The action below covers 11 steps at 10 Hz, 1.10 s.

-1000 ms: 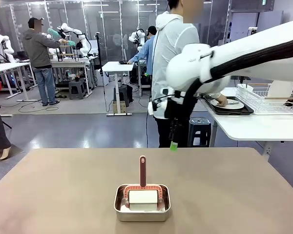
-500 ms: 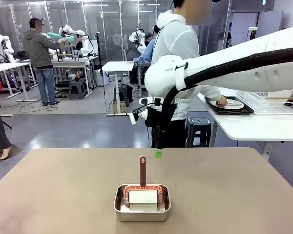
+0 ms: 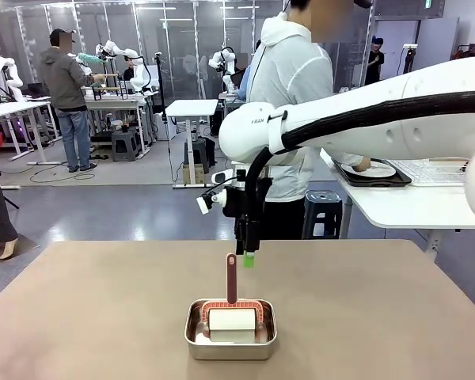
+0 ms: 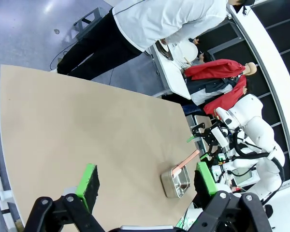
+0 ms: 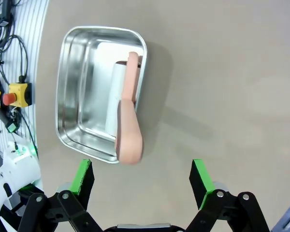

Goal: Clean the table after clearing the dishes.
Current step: When the right (or left) Handle tray is removed, use the right hand (or left hand) to clean the right (or left) side of the table with the Lint Roller.

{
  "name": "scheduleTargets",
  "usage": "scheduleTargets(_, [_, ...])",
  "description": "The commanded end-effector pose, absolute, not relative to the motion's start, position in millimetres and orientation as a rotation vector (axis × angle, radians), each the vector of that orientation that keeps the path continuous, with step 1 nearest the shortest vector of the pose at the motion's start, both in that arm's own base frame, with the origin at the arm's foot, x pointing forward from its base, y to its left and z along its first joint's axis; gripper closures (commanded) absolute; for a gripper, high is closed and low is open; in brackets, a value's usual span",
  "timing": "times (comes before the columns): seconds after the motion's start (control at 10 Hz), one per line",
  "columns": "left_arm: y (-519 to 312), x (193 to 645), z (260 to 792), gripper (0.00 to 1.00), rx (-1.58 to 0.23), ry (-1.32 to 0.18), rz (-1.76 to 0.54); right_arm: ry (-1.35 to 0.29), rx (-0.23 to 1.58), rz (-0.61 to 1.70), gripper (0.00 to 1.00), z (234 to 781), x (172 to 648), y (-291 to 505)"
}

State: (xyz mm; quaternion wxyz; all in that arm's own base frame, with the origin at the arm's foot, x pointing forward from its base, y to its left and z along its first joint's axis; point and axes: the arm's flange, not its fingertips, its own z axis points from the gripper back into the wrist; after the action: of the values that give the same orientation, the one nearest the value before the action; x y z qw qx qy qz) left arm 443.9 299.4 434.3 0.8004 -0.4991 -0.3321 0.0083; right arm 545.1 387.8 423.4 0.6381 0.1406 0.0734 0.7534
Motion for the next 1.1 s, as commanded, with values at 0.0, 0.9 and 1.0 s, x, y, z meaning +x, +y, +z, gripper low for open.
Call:
scheduleTargets(0.0, [299.6,441.0,436.3,0.00,-1.070,-0.705,0.024,0.207,0.324,1.704,0.00,426.2,546.8,407.6])
scheduleTargets(0.9, [299.6,441.0,436.3,0.00,-1.070,-0.705,0.024,0.328,0.302,1.658,0.04,390.1,535.3,426.9])
scheduleTargets(1.0, [299.6,441.0,436.3,0.00,-1.070,-0.705,0.024,0.347,0.281,1.662,0.19,388.5,533.3,428.1])
